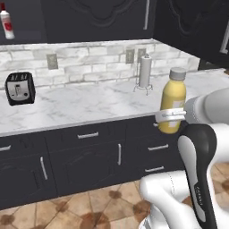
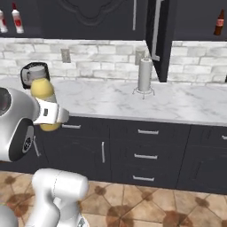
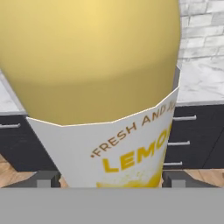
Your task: Sort all alcoholic drinks to one cabinet, and non-alcoholic drinks to the other.
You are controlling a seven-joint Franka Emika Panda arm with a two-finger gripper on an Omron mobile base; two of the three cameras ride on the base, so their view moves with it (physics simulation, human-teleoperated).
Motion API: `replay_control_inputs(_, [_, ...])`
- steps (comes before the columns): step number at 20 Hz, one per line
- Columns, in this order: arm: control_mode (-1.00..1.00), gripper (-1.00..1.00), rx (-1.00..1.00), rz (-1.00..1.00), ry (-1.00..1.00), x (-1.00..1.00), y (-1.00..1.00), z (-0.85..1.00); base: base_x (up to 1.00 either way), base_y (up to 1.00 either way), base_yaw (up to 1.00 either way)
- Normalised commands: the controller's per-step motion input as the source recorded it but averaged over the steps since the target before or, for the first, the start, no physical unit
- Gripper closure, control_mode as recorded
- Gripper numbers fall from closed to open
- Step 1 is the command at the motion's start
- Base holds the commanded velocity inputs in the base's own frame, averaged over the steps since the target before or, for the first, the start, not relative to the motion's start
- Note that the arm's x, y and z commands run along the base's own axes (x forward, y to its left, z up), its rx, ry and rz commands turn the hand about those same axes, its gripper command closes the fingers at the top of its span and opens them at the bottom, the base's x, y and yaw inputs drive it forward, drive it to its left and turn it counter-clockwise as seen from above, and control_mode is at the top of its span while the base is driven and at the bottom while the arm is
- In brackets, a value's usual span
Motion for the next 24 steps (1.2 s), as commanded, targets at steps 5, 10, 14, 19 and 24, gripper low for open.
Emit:
replay_control_inputs(5, [1.0, 1.0, 0.0, 0.0, 0.0, 0.0, 0.0, 0.0, -0.36, -0.59, 0.11])
replay_control_inputs(10, [1.0, 1.0, 0.0, 0.0, 0.0, 0.0, 0.0, 0.0, -0.19, -0.71, 0.13])
replay_control_inputs(14, [1.0, 1.0, 0.0, 0.0, 0.0, 0.0, 0.0, 0.0, -0.18, -0.68, 0.12])
replay_control_inputs(19, [1.0, 1.0, 0.0, 0.0, 0.0, 0.0, 0.0, 0.0, -0.23, -0.55, 0.12])
replay_control_inputs(24, [1.0, 1.0, 0.0, 0.0, 0.0, 0.0, 0.0, 0.0, -0.21, -0.61, 0.1])
